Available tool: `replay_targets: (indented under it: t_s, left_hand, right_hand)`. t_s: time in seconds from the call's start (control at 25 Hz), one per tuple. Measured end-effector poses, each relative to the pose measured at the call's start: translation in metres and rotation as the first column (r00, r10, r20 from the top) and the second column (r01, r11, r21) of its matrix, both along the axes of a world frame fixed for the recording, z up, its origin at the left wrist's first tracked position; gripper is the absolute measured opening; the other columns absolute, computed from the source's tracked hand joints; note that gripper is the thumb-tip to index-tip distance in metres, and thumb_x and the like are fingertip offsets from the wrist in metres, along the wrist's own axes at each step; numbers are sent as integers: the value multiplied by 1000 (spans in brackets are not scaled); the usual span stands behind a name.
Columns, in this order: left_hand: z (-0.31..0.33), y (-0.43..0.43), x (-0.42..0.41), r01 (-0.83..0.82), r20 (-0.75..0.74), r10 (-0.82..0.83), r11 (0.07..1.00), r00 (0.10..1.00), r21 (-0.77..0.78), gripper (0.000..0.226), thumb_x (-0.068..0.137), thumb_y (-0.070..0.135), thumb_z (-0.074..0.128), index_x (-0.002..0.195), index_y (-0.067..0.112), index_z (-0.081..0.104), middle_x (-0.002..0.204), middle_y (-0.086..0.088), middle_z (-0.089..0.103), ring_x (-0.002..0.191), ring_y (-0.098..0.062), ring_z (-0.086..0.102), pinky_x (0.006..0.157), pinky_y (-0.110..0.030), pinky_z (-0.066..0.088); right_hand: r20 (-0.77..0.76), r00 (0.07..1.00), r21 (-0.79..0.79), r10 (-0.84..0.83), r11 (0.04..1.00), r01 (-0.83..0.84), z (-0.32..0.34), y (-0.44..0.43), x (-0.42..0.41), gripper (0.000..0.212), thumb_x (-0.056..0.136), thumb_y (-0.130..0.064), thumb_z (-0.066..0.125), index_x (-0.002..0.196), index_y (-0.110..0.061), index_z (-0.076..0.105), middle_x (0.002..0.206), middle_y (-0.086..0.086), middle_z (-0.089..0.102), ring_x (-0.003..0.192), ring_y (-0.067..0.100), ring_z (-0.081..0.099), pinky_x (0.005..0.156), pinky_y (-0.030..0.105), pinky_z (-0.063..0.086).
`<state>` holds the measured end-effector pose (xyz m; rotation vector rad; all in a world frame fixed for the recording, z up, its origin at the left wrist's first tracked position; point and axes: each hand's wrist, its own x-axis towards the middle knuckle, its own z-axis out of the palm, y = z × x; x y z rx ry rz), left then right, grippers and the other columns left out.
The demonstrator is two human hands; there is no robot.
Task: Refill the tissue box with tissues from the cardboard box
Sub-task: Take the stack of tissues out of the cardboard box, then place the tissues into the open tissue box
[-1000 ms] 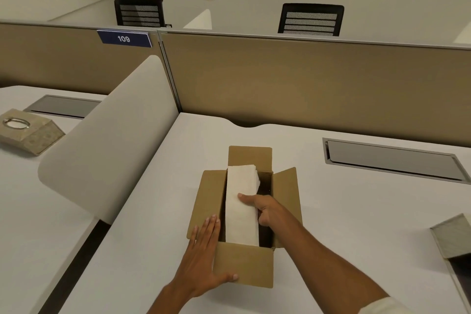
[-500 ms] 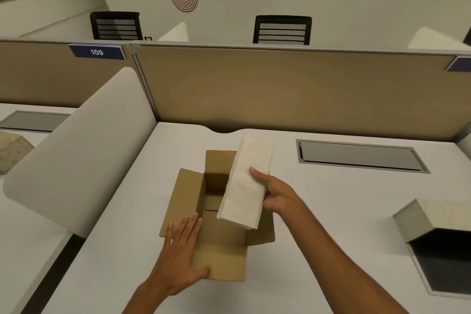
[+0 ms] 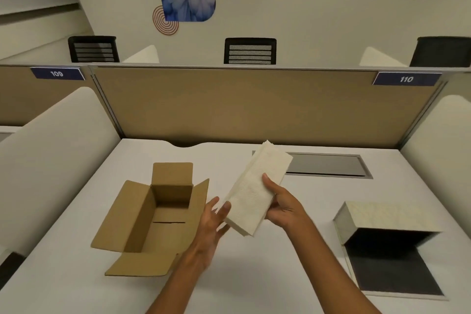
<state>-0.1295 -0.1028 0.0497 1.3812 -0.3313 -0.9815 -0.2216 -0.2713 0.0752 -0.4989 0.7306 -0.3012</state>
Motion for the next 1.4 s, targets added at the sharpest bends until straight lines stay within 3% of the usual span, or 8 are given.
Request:
replay_targets:
  t_s: [0.12,0.4,0.6,0.76,0.92,1.16,1.28,1.4]
  left_hand:
    - [-5,-39,-47,-19,-68,19,1000,998,2,123,39,56,91,142,23,33,135,-12,52,115,-27,60,83,-33,60]
    - [-15,-99,-128,-38,-109,49,994,993,99,88,54,18,91,130,13,48,119,-11,65,101,-27,69,64,-29,60]
    - [-13,-127,-145,63,-166,-33,982,986,177,76,56,12,86,125,5,56,118,-16,69,92,-28,69,72,-35,57]
    - [-20,-146,-164,90,-230,-42,975,972,204,49,63,4,83,108,-6,68,89,-11,78,77,-21,72,70,-28,58]
    - [-35,-164,-190,70,-303,18,958,953,276,31,71,-3,75,101,-9,68,87,-16,77,81,-28,68,74,-31,54]
    - [-58,-199,-224,153,-341,-13,908,940,389,44,68,-4,80,109,-8,62,93,-18,70,77,-27,68,48,-27,56]
    - [-72,-218,-236,176,-308,-29,870,951,460,56,69,0,81,118,-8,56,104,-20,65,85,-28,64,54,-31,54]
    - [-83,-235,-243,229,-287,-90,835,954,500,61,72,3,79,125,-8,51,115,-21,63,95,-31,63,64,-35,55]
  right_hand:
    - [-28,998,1,-62,998,62,-6,-28,-46,35,74,-17,81,104,-8,63,99,17,75,102,36,64,72,56,53]
    - [4,965,-4,-263,965,263,-32,-81,-143,45,72,-16,78,112,-12,59,113,14,65,117,32,57,109,54,42]
    - [-7,940,36,-342,939,342,-42,-132,-211,38,75,-20,76,109,-13,61,110,12,62,105,28,58,86,40,54]
    - [-82,968,-107,-237,968,228,-50,-168,-265,42,70,-18,80,108,-17,61,113,12,65,109,28,59,75,38,55]
    - [-253,966,-285,-45,958,-30,-61,-199,-318,68,65,-15,81,126,-18,52,121,12,65,115,31,61,86,39,57]
    - [-523,852,-309,-2,933,-187,-87,-225,-361,49,83,-15,72,126,-1,54,120,15,63,106,27,60,75,28,54]
    - [-623,782,-294,-22,933,-208,-102,-233,-371,48,80,-18,74,121,2,58,121,18,62,116,33,57,93,37,51]
    - [-663,747,-282,-47,940,-191,-112,-236,-376,41,79,-15,73,115,-1,60,113,15,62,104,29,59,86,34,50]
